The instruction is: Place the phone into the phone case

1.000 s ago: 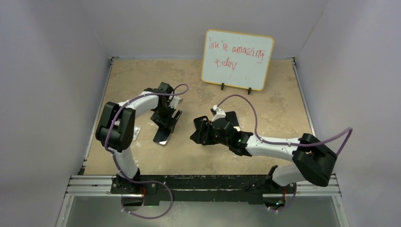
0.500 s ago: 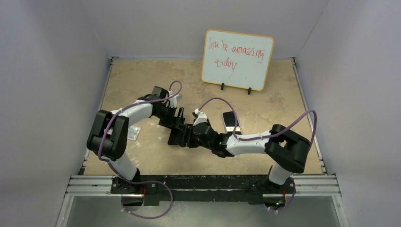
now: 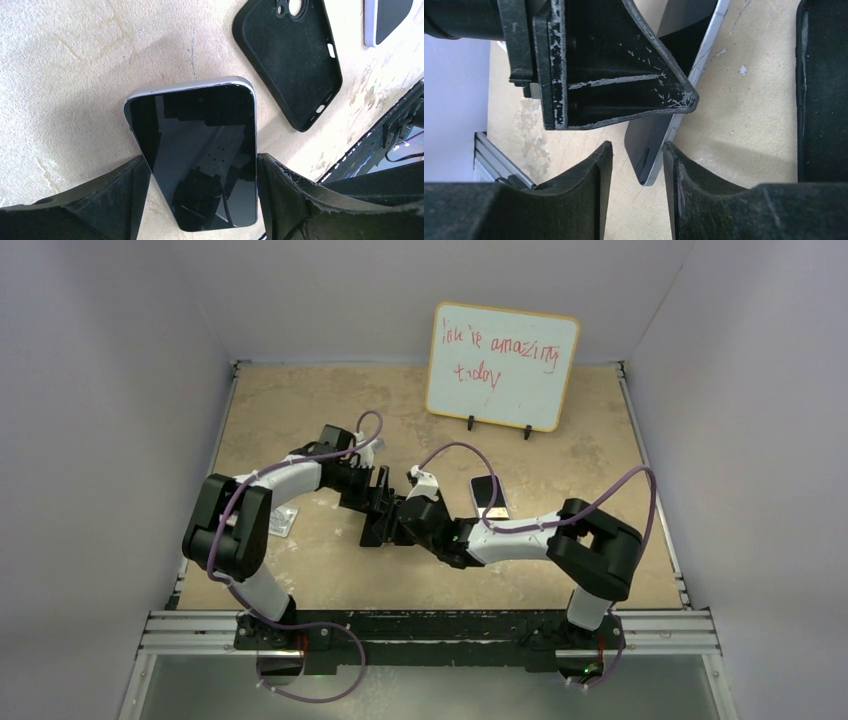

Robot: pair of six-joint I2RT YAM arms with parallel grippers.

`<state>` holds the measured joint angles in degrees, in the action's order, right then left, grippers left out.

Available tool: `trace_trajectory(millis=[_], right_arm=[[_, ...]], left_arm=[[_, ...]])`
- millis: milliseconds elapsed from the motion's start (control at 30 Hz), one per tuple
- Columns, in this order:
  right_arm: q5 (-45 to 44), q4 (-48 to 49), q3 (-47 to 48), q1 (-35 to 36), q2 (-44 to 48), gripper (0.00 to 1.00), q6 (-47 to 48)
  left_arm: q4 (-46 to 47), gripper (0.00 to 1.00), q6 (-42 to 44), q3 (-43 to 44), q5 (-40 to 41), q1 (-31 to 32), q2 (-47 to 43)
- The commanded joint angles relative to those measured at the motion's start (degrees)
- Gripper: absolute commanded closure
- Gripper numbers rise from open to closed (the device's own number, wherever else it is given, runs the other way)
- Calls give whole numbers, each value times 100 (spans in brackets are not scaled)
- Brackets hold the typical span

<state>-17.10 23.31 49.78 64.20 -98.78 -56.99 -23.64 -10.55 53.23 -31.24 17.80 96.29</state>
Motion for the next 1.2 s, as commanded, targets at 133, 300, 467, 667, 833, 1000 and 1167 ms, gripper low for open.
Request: trace_trajectory(millis=[133,300,467,667,833,1000,1167], right_arm=[[-635,-438,304,127,-49,57,-145],[-572,-435,405,154,-249,57,-183],[-520,-358,419,158,-361,63,-231],[-653,-489,511,160,-386,64,-282],[-622,-30,207,160,-255,92,-240],[-376,717,-241,162,124,100,108],[-170,488,-331,160,689,100,664]], left_arm=[[-125,65,-84,-287,203,13,256],[-89,66,-114,-325,158,7,199],[-20,66,-180,-416,56,-5,113],[-39,67,-193,-434,-47,-14,147],[-111,66,-204,-418,-48,-22,-9],[150,46,-391,-585,-301,-40,-528],[-68,13,-281,-400,-554,-40,-1204]])
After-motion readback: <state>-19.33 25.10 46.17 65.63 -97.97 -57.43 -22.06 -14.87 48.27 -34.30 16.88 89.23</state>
